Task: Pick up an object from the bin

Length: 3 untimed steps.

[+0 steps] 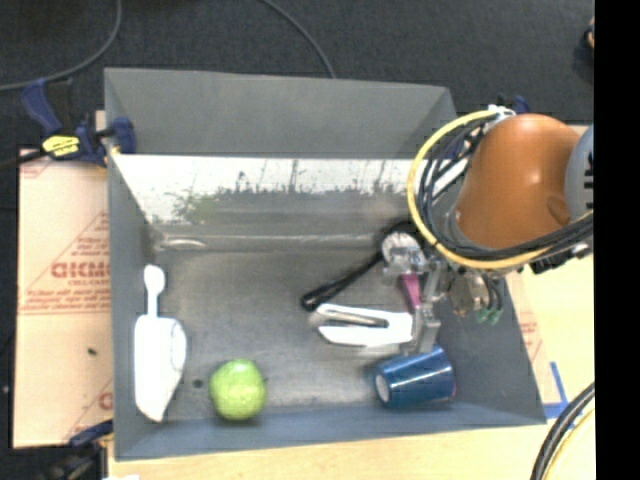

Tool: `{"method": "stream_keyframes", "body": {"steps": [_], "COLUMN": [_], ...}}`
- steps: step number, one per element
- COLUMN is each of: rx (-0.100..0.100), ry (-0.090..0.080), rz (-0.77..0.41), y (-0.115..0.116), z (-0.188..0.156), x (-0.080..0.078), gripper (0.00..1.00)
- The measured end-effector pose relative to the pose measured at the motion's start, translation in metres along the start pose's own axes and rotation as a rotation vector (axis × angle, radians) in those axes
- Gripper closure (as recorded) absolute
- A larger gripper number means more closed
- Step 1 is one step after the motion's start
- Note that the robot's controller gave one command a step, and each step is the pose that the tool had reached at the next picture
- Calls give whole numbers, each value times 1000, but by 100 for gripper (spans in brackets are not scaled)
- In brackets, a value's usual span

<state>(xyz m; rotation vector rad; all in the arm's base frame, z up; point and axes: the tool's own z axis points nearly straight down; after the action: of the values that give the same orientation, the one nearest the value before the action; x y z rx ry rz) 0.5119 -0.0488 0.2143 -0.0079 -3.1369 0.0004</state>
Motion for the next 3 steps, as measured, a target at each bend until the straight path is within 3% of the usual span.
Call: {"method": "stream_keyframes", "body": {"steps": [1, 2, 3], "rx": [1, -1, 0], "ry": [-8, -8, -11], "rz": [-3, 111, 248], "y": [0, -8, -6], "z": [-4, 119, 54], "x": [-2, -41, -34], "gripper": [0, 0, 0]}}
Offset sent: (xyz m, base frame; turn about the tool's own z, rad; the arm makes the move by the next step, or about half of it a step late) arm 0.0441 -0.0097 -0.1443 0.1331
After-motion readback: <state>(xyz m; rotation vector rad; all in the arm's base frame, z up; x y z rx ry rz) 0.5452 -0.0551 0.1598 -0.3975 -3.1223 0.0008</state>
